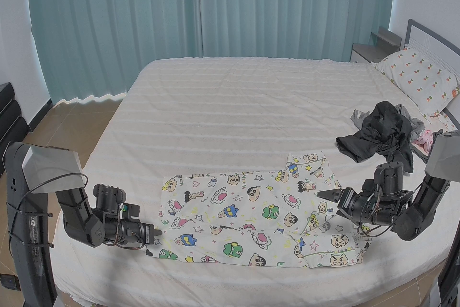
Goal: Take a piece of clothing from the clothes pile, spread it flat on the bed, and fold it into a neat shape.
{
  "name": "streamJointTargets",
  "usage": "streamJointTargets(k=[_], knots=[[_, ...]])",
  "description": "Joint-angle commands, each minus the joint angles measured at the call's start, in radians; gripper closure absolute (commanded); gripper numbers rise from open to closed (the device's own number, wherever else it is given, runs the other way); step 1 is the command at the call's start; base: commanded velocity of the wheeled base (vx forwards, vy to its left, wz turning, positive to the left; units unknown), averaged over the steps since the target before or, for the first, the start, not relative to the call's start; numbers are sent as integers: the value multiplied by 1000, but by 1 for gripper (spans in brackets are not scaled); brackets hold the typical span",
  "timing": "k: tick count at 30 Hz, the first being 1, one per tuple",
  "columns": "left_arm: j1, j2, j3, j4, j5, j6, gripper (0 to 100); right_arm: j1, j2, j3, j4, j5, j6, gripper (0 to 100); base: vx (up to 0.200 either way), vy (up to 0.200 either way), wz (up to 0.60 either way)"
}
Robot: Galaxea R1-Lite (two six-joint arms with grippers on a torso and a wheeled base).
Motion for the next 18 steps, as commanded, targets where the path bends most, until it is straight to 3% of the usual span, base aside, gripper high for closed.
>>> streamJointTargets(k=[1, 13, 14, 18], knots=[[6, -23, 24, -1, 2, 0, 100, 1, 1, 1, -1, 1, 1, 0, 0, 0, 0], [-3, -17, 15, -1, 21, 0, 100, 1, 3, 2, 0, 0, -1, 0, 0, 0, 0], [-5, -9, 2, -3, 21, 1, 0, 1, 3, 2, 0, 0, -1, 0, 0, 0, 0], [-3, -1, -35, -15, 50, 0, 0, 1, 3, 2, 0, 0, -1, 0, 0, 0, 0]])
